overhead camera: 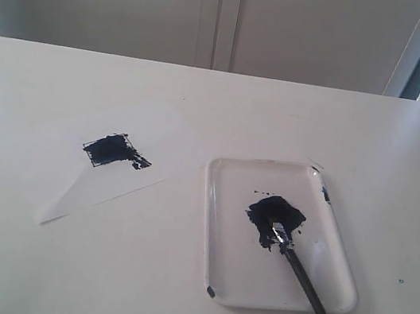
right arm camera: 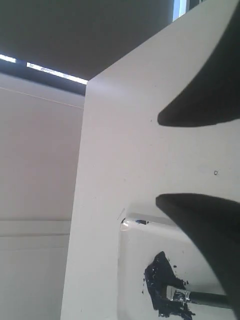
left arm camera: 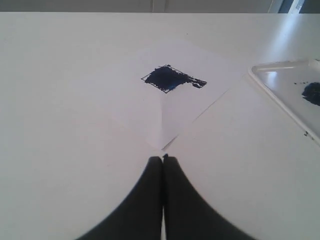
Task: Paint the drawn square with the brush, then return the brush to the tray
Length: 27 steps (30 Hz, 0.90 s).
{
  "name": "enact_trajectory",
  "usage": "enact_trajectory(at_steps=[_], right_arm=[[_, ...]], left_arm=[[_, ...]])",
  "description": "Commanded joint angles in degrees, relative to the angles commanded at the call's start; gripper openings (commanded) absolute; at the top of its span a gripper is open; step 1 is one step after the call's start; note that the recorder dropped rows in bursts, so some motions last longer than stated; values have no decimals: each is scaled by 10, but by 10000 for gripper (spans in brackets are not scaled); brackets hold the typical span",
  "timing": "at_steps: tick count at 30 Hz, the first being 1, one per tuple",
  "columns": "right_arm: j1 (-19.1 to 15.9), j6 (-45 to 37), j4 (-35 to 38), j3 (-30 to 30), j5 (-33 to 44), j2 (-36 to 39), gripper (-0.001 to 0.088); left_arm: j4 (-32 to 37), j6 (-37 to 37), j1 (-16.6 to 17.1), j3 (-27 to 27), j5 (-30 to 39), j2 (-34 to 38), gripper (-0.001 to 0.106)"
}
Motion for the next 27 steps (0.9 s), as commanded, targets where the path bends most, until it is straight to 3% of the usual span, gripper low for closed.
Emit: enact_trajectory(at_steps=[1, 2, 4, 8, 12, 27], right_arm=[[0, 0, 0, 0, -3, 0, 409], [0, 0, 0, 0, -2, 0, 409], [0, 0, 18, 0, 29, 0, 409], [0, 0, 64, 0, 53, 0, 409], [0, 0, 66, 0, 53, 0, 409], [0, 0, 66, 0, 53, 0, 409]], left_arm=[[37, 35, 0, 8, -39, 0, 0], [144, 115, 0, 31, -112, 0, 0], [249, 128, -1, 50, -133, 0, 0], [127, 26, -1, 50, -131, 0, 0], [93, -97, -1, 50, -127, 0, 0], [93, -105, -1, 50, -127, 0, 0]])
